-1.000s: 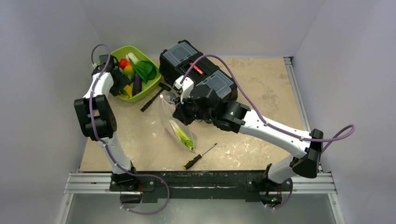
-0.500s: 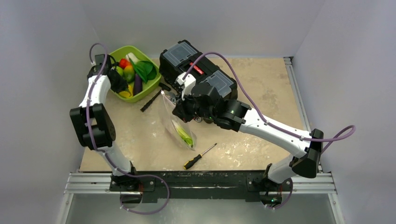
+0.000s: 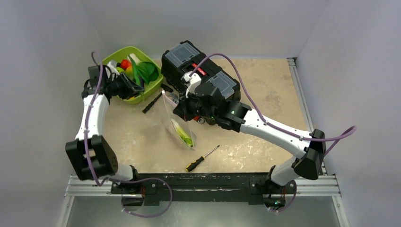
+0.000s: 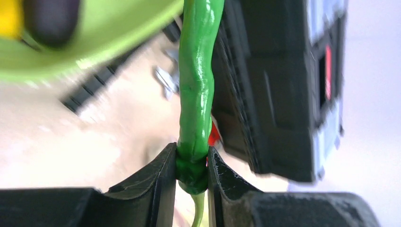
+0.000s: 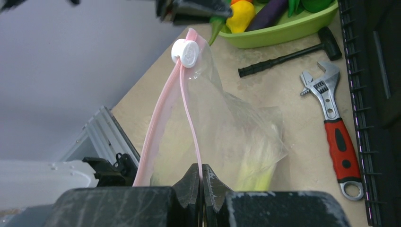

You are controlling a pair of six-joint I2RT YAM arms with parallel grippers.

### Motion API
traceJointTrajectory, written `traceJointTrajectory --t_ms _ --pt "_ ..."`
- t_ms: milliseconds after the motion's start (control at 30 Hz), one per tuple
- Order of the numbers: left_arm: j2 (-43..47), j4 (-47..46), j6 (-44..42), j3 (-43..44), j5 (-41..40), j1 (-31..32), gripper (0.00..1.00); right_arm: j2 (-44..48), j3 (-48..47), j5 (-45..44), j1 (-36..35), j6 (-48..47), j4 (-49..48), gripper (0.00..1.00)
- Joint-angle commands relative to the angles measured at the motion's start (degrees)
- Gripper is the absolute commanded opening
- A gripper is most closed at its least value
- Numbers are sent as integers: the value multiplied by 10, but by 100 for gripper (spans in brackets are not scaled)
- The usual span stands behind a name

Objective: Place the food in the zip-top bag and seal the zipper
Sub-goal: Pick up the fake vegetable from the bin, then place the fake vegetable in the zipper food storage bag.

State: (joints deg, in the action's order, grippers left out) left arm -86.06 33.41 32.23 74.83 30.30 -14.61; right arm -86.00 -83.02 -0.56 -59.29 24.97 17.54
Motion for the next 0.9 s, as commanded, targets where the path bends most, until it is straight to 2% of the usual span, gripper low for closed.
traceJointTrajectory --t_ms 0,100,200,400,500,633,767,867 --pt "177 -67 30 -93 172 14 0 6 7 -54 8 50 -35 0" --pt "309 -12 -9 -124 180 48 0 -1 4 -92 8 73 -36 0" --pt "399 71 -25 -125 161 82 0 -1 13 -143 8 95 -53 0" --pt "519 190 60 -158 142 127 0 -26 -12 -200 8 122 -65 0" --pt "560 235 113 -162 139 135 0 -37 -20 -202 8 129 -84 0" --pt "584 278 185 -153 188 137 0 -39 -11 -206 6 141 -134 0" --pt "600 308 246 -113 240 137 0 -35 -9 -221 -12 146 -159 0" --pt "595 344 276 -51 256 137 0 -42 -22 -245 -32 136 -160 0"
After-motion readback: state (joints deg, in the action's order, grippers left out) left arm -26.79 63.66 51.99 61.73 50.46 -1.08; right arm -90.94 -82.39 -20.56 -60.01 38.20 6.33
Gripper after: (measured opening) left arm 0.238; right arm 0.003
